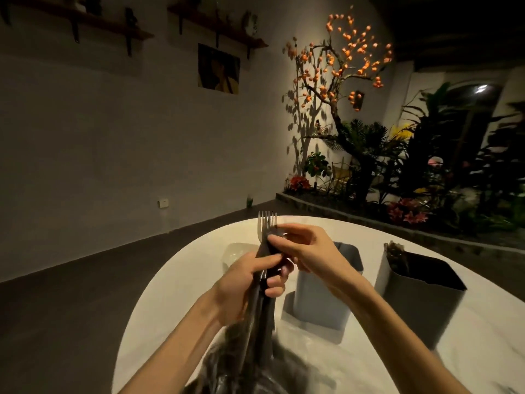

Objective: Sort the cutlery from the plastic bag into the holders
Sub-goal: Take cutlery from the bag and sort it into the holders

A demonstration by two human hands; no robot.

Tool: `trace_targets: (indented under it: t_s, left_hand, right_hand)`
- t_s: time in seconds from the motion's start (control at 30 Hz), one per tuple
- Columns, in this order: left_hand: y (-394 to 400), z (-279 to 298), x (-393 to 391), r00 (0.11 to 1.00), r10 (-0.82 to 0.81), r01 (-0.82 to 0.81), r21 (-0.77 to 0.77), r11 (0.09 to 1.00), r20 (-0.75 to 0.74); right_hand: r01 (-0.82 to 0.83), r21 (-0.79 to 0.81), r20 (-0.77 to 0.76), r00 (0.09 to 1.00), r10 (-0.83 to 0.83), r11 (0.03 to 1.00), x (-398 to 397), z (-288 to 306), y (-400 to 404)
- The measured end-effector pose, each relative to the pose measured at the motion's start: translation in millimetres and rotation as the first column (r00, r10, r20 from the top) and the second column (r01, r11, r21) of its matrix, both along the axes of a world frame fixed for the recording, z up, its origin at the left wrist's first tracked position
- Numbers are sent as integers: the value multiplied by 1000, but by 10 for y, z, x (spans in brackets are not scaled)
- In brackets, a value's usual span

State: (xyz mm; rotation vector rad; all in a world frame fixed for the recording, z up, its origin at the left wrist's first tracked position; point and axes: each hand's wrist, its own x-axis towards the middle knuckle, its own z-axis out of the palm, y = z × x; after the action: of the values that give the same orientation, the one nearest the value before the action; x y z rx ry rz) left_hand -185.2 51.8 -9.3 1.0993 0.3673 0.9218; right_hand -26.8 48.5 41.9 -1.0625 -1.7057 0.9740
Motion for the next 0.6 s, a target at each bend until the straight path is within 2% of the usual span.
trace_targets:
  t_s: [0.07, 0.17, 0.3, 0.4, 0.5, 0.6]
  left_hand:
    - [-106, -53, 287, 996, 25, -22, 47, 999, -80]
    - [-258, -150, 671, 989, 10, -4, 37, 999, -149]
    - [-439, -330, 1125, 989, -54, 49, -38, 998, -136]
    - [-565, -424, 1380, 999, -47, 45, -128, 991, -15]
    - [-584, -470, 1587, 998, 38, -42, -85, 995, -47]
    - [-539, -506, 1770, 995, 86, -89, -64, 994, -44]
  right_hand:
    - [92, -33, -48, 994, -94, 995, 267, -92, -161]
    - [189, -43, -94, 977, -192, 981, 641, -268, -412]
    - [261, -66, -175, 947, -269, 963, 1050, -572, -785]
    - [243, -97, -204, 944, -259, 965, 1227, -813, -955]
    - [168, -173, -243, 948, -207, 971, 1316, -946, -1008]
    - [90, -133, -123, 987, -107, 987, 1421, -1031, -1018]
